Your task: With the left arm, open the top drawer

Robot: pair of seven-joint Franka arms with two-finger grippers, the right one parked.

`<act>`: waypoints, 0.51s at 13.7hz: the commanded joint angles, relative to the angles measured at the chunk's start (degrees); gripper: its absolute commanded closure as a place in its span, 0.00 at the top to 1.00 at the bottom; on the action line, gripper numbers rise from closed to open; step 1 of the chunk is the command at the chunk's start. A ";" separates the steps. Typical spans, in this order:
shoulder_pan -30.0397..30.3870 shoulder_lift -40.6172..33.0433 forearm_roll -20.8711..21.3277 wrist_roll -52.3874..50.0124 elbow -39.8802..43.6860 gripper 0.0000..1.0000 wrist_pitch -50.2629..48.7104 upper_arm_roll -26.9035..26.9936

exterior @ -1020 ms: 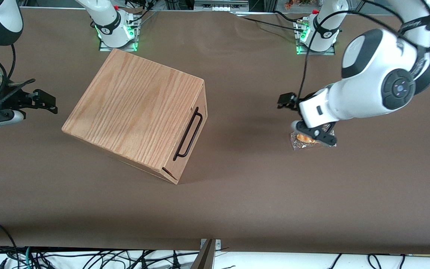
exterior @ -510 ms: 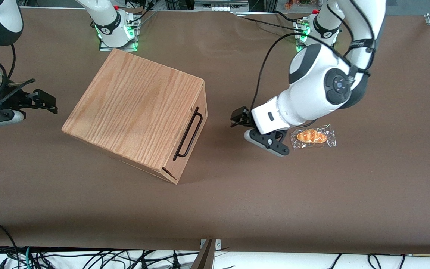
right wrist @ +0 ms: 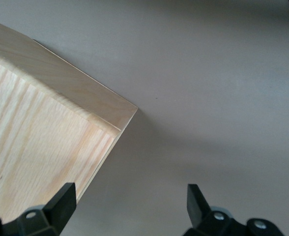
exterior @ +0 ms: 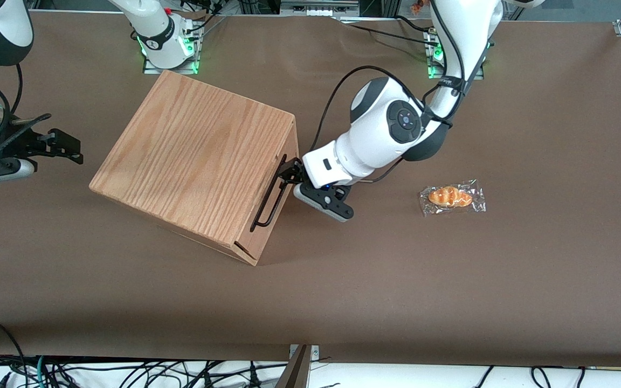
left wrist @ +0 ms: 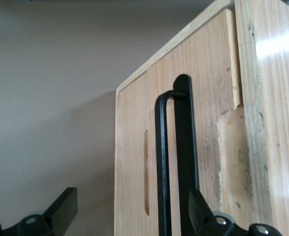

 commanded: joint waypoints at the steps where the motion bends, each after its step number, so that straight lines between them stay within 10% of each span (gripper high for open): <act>1: -1.18 1.47 -0.67 -0.40 1.81 1.00 0.96 0.77; 7: -1.72 3.14 -0.58 -0.31 1.72 1.00 1.93 0.77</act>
